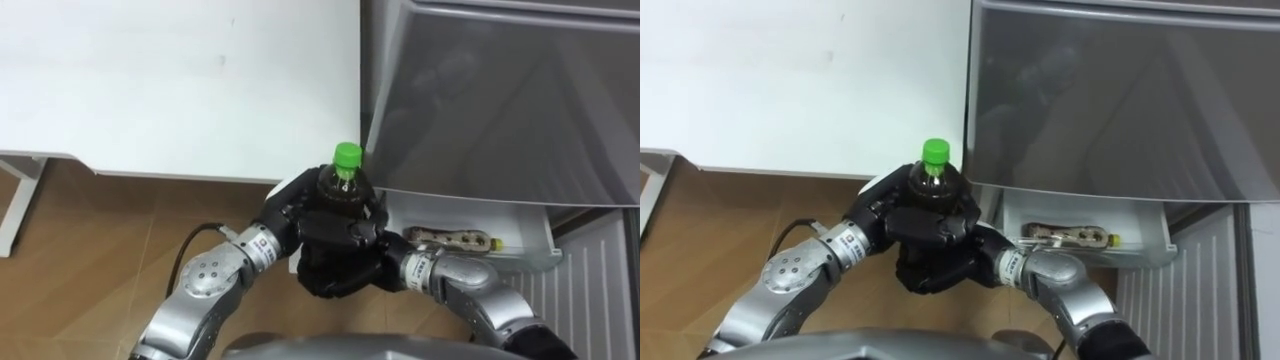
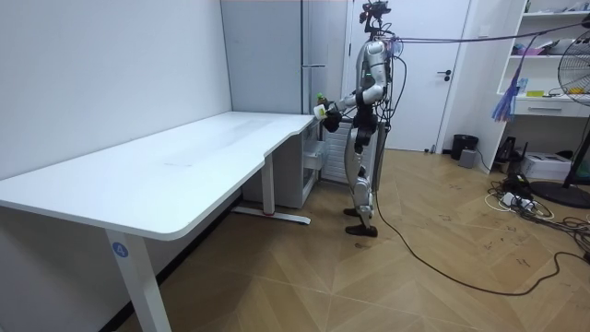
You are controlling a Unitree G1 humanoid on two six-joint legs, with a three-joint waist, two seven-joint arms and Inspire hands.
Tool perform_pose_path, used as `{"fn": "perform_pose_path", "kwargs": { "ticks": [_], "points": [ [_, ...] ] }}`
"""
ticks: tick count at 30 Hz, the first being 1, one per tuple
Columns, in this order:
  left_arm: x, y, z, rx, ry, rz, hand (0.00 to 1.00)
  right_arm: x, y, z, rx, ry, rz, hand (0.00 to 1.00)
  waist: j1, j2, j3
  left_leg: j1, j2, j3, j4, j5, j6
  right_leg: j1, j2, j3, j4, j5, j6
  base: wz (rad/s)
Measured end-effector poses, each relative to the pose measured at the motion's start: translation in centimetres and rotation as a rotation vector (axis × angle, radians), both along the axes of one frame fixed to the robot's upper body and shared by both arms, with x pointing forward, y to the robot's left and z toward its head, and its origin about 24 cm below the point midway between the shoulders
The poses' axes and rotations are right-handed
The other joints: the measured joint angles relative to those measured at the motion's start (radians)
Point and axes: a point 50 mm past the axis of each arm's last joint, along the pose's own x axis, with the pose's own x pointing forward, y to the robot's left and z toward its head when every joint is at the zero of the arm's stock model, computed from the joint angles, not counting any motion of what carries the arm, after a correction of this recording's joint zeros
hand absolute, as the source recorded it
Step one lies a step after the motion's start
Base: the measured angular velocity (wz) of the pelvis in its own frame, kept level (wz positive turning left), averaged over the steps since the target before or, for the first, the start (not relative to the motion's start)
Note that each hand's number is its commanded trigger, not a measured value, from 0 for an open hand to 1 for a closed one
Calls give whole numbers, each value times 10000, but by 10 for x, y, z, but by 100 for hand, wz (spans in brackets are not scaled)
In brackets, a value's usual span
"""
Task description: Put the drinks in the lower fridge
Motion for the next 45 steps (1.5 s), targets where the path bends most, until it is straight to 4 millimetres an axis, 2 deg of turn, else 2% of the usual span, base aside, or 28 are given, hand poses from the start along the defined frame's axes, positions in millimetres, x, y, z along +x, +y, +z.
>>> {"fn": "perform_pose_path", "kwargs": {
  "ticks": [19, 31, 39, 41, 43, 45],
  "points": [
    [2, 1, 1, 201, -141, 57, 0, 0, 1, 1, 143, 32, 116, 100, -60, 25, -20, -43, -5, -21, 34, 0, -1, 1, -7, -15, -1, 0, -1, 0],
    [3, 1, 2, 173, -201, 50, 0, 0, 0, 1, 319, 62, 246, 100, -199, 156, -18, -136, -14, -77, 175, -1, -1, -10, -32, -43, -4, 2, -3, 1],
    [3, 8, 6, 534, -409, 51, 0, -1, 0, 1, 403, 102, 271, 100, -274, 180, -13, -96, 32, -50, 222, 1, 0, 6, -43, -32, -2, 3, -5, 0],
    [9, 13, 19, 505, -1012, 205, 0, -1, -3, 1, 385, 107, 221, 100, -276, 173, -7, -94, 28, -59, 236, 1, 1, 23, -48, -19, -6, 4, -5, 2],
    [23, 17, 51, -177, -2500, 978, 0, -2, -6, 1, 292, 69, 220, 100, -208, 181, 11, -95, 19, -109, 236, 0, 1, 63, -52, -49, -13, 5, -4, 8],
    [41, 26, 98, -1500, -4874, 2176, 0, -3, -10, 0, 201, 65, 136, 100, -134, 247, 101, -29, -9, -207, 174, 0, 2, 206, -59, -143, -109, 5, -1, 12]
  ]
}}
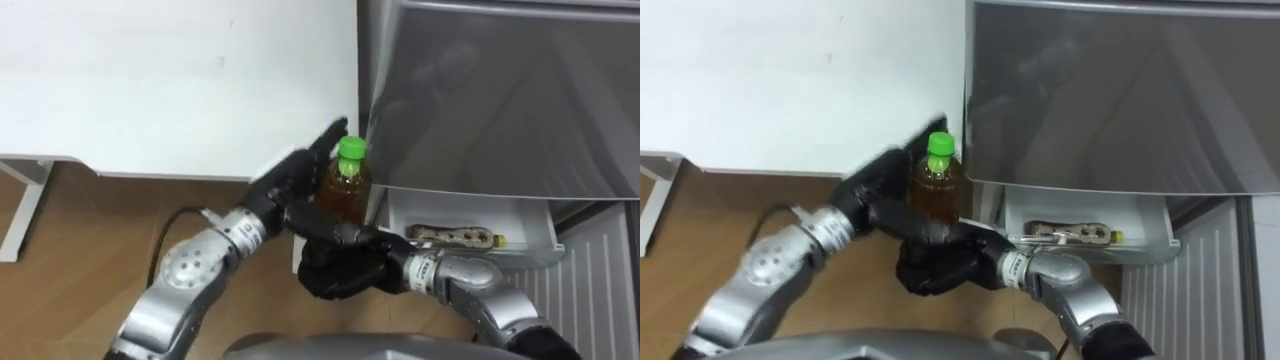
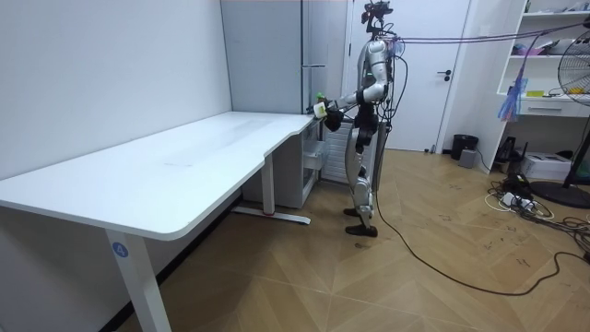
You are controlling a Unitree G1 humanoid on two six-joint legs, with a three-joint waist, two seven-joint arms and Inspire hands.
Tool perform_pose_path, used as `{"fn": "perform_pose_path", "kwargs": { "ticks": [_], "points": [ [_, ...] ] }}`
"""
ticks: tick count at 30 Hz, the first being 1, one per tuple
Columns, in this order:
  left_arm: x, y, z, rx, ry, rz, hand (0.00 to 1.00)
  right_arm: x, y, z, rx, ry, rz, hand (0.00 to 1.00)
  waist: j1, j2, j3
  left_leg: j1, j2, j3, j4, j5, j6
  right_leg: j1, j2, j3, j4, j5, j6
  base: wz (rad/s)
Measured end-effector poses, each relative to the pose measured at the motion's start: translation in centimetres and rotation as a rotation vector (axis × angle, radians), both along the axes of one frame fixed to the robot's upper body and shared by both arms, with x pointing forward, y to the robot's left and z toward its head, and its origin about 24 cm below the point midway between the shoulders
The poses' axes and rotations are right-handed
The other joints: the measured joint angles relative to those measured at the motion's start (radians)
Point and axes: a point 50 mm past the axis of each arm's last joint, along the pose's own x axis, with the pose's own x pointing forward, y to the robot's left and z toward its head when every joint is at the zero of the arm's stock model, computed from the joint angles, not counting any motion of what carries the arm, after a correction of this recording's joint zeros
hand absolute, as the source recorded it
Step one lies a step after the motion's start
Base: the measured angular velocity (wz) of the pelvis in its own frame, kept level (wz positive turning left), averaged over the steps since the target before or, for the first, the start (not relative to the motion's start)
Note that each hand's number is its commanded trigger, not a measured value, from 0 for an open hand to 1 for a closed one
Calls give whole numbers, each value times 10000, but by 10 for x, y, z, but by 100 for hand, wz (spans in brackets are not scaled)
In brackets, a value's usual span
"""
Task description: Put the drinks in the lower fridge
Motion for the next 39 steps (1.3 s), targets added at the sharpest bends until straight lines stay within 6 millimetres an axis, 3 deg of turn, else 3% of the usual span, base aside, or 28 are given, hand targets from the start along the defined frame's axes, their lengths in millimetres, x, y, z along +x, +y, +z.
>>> {"fn": "perform_pose_path", "kwargs": {
  "ticks": [3, 13, 22, 28, 30, 34, 39],
  "points": [
    [5, 11, 30, -1009, -1526, 852, 0, -7, -6, -3, -9, 204, -428, 100, 164, 79, -37, 99, 1, -5, -114, 1, -1, 66, 29, -2, -58, -6, 9, 0],
    [6, 43, 41, -1180, -1983, 3230, 0, -12, -31, 1, -129, 42, -1501, 100, 671, 119, -76, 234, 19, -20, -166, 9, -3, 69, 56, 174, -88, -10, 12, -3],
    [1, 79, 51, -1288, -2414, 5617, 0, -36, -36, -9, -409, 640, -1805, 100, 1168, 211, -84, 818, 0, -34, -476, 15, 8, 680, 59, 212, -398, -23, 38, -2],
    [-9, 102, 27, -574, -1369, 7536, 0, -46, -42, -16, -766, 1085, -1826, 100, 1306, 311, -153, 957, -5, -56, -587, 17, 16, 782, 113, 239, -384, -25, 41, -1],
    [-9, 113, 9, -405, -547, 8284, 0, -46, -47, -16, -975, 1112, -1857, 100, 1375, 398, -199, 952, -5, -56, -580, 17, 14, 780, 118, 237, -384, -25, 40, 0],
    [-13, 125, -8, -263, 312, 9230, 0, -49, -50, -17, -1087, 1169, -2012, 100, 1527, 388, -216, 986, -1, -22, -604, 23, 6, 792, 136, 316, -391, -28, 36, -3],
    [-34, 136, -61, 436, 2726, 10320, 0, -48, -51, -17, -1237, 1099, -2165, 100, 1571, 325, -212, 1124, 4, -34, -596, 28, 4, 896, 131, 386, -414, -28, 37, -3]
  ]
}}
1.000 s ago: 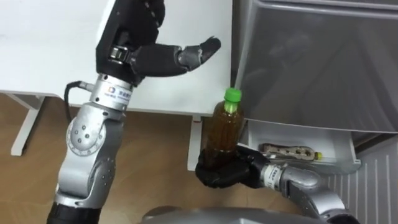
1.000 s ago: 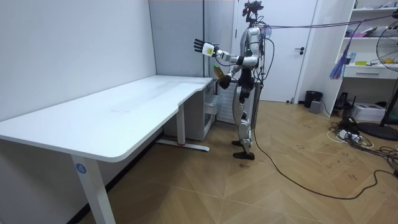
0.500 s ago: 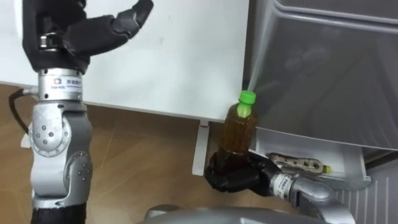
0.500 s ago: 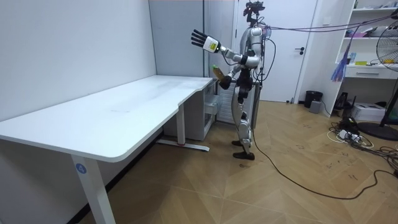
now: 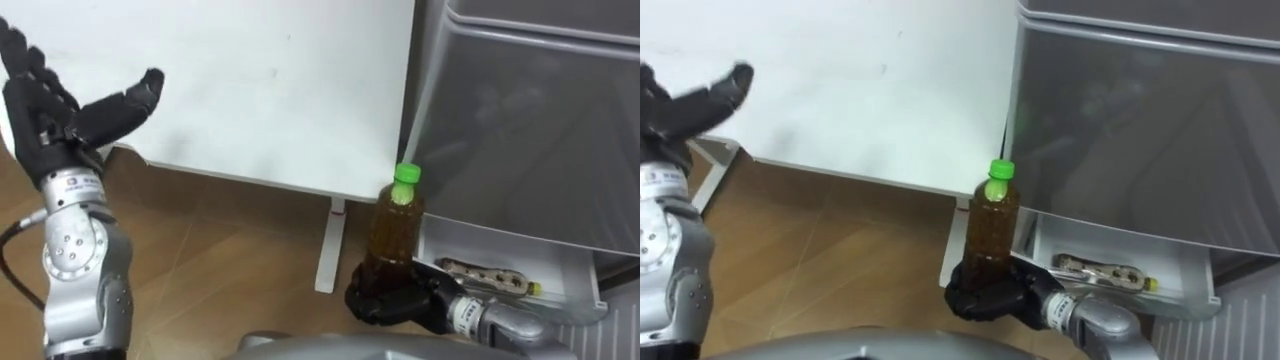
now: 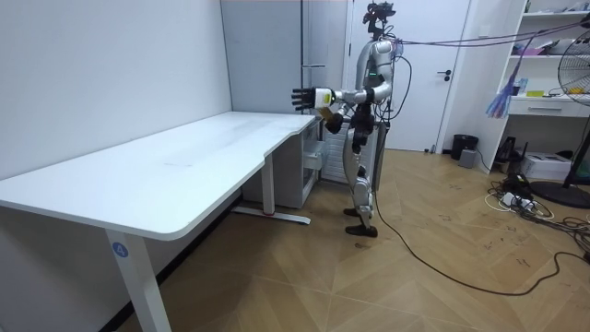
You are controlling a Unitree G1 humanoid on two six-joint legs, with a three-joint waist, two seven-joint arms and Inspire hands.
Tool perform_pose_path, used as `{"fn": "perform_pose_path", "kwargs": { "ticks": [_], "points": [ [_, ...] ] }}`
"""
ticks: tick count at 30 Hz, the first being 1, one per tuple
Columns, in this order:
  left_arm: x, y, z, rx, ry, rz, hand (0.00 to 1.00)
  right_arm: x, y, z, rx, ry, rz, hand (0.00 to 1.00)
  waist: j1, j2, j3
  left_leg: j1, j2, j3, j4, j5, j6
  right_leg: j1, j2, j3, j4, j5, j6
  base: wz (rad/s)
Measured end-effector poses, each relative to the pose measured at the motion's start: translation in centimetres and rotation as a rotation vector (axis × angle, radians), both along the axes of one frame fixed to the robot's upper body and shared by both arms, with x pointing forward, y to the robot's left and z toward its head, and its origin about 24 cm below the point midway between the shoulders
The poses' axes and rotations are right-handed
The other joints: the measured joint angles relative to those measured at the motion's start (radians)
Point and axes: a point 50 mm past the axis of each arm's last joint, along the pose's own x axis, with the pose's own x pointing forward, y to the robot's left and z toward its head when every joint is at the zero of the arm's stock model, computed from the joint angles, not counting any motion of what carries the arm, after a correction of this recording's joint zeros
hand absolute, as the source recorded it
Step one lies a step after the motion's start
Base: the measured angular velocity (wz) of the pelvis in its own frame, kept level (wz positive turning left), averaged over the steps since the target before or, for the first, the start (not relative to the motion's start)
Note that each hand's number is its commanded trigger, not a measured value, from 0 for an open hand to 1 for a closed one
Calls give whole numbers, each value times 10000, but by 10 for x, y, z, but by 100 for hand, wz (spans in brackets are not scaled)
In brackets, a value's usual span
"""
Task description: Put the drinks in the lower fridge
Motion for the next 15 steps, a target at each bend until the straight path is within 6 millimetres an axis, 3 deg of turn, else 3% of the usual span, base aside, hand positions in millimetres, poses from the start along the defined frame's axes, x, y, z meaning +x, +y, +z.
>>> {"fn": "perform_pose_path", "kwargs": {
  "ticks": [3, 9, 15],
  "points": [
    [-15, -1, -32, -417, 1435, 267, 0, 2, 1, 0, -29, -63, -155, 100, -9, -49, 31, -16, -1, 6, 2, -2, 3, -28, -15, -5, 5, -1, 1, 0],
    [-37, -9, -76, -661, 3639, 368, 0, 3, 7, -1, -6, -90, -341, 100, 30, -187, 72, 11, -10, 45, -97, -5, 0, -22, 23, -9, -30, 0, 0, -2],
    [-57, -17, -103, -936, 5214, 251, 0, 2, 15, -2, 44, -49, 48, 100, -17, -307, 68, 16, -7, 51, -77, -4, 2, -35, 25, -42, -10, 0, 0, -1]
  ]
}}
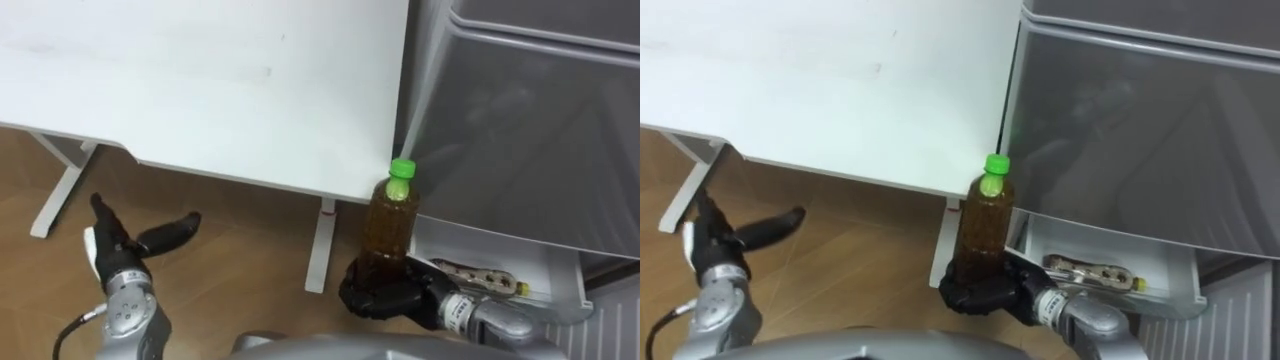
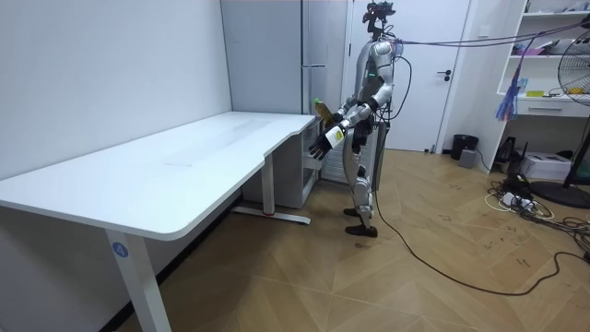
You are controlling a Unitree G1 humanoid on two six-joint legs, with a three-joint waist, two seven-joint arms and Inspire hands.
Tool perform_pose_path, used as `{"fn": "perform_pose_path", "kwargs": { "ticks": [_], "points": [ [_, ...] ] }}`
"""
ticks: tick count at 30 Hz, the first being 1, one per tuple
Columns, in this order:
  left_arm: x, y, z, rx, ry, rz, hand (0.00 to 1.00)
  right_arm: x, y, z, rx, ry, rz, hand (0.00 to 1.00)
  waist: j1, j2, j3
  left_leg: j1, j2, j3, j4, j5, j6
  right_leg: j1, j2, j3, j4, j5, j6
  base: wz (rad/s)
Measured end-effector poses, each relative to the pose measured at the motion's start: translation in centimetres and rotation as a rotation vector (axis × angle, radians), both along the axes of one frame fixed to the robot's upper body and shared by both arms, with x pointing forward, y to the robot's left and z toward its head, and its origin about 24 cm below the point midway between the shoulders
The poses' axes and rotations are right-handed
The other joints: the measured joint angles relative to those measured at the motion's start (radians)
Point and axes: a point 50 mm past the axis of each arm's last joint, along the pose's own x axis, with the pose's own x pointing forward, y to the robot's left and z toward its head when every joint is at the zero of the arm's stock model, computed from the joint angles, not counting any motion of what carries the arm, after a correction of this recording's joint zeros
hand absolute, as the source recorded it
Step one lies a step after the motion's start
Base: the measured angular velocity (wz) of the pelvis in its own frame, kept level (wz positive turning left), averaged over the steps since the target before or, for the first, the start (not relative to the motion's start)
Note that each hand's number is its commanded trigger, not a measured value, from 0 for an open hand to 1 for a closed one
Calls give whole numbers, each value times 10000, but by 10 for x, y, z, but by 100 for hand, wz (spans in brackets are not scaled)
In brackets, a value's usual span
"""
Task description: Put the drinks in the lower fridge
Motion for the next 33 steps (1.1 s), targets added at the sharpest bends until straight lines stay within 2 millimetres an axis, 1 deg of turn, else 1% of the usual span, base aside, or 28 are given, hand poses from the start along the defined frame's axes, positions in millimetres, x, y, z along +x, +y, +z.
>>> {"fn": "perform_pose_path", "kwargs": {
  "ticks": [3, 7, 9, 10, 12, 16, 18, 19, 21, 23, 25, 27, 29, 31, 33],
  "points": [
    [-8, 0, -8, -115, 545, -8, 0, 4, 1, 1, 14, -20, 53, 100, -36, -63, -11, -30, -4, 27, -58, -2, 1, -3, -12, -71, -2, 0, 1, 3],
    [-22, -4, -23, -472, 1548, -379, 0, 9, -1, 2, 47, 68, -98, 100, -32, -55, -12, -39, -11, -10, -53, -2, 1, -13, -14, -42, -5, 0, 1, 0],
    [-35, -10, -35, -815, 2365, -749, 0, 11, -2, 2, 83, 42, -294, 100, -51, -83, -33, -107, -9, -9, -43, -2, 1, -79, -11, -35, -3, 0, 0, 0],
    [-39, -11, -38, -914, 2578, -806, 0, 11, -2, 2, 76, 43, -331, 100, -66, -92, -40, -139, -8, -9, -37, -2, 1, -104, -10, -32, -1, 0, 0, 0],
    [-54, -13, -48, -1291, 3439, -929, 0, 10, -4, 0, -53, 150, -495, 100, -103, -131, -65, -212, -2, 55, -16, -2, 1, -181, -7, -22, 11, 2, -3, 0],
    [-74, -13, -54, -1692, 4079, -910, 0, 8, -7, -2, -284, 279, -569, 100, -187, -137, -70, -211, -7, 76, -35, -3, 1, -180, -5, 11, 8, 2, -2, -1],
    [-87, -12, -59, -1892, 4635, -1051, 0, 8, -7, -2, -301, 293, -554, 100, -298, -129, -77, -265, -7, 74, -23, -4, 3, -242, -6, 12, 17, 2, -2, 0],
    [-90, -12, -60, -1965, 4777, -1059, 0, 8, -7, -2, -291, 291, -548, 100, -314, -124, -80, -295, -7, 78, -22, -4, 3, -281, -5, 18, 25, 2, -2, 0],
    [-101, -13, -64, -2320, 5337, -1101, 0, 8, -7, -2, -302, 319, -546, 100, -361, -70, -81, -365, -7, 101, 1, -4, 3, -354, 3, 46, 22, 11, -13, -2],
    [-109, -14, -66, -2484, 5692, -1187, 0, 8, -7, -3, -315, 343, -556, 100, -425, -10, -78, -371, -4, 100, 1, -4, 3, -353, 3, 39, 22, 11, -13, 0],
    [-111, -16, -66, -2600, 5896, -1393, 0, 8, -8, -3, -347, 353, -628, 100, -472, 58, -73, -406, -7, 107, 1, -4, 3, -403, -2, 40, 37, 13, -15, 0],
    [-111, -18, -67, -2716, 5924, -1562, 0, 8, -9, -3, -417, 358, -718, 100, -588, 119, -97, -509, -8, 122, 21, -3, 3, -496, -9, 39, 53, 19, -23, 0],
    [-110, -18, -67, -2894, 5870, -1694, 0, 8, -10, -4, -520, 394, -845, 100, -832, 128, -120, -581, -9, 122, 58, -1, 2, -542, -13, 23, 66, 23, -28, 0],
    [-109, -18, -67, -2910, 5862, -1855, 0, 6, -12, -6, -614, 497, -947, 100, -958, 155, -130, -566, -5, 144, 57, -1, 1, -535, -5, 44, 63, 23, -28, -2],
    [-106, -18, -67, -2825, 5845, -2066, 0, 5, -13, -8, -776, 598, -1112, 100, -1034, 145, -123, -564, -3, 158, 55, 0, 1, -535, 0, 61, 63, 23, -28, -2]
  ]
}}
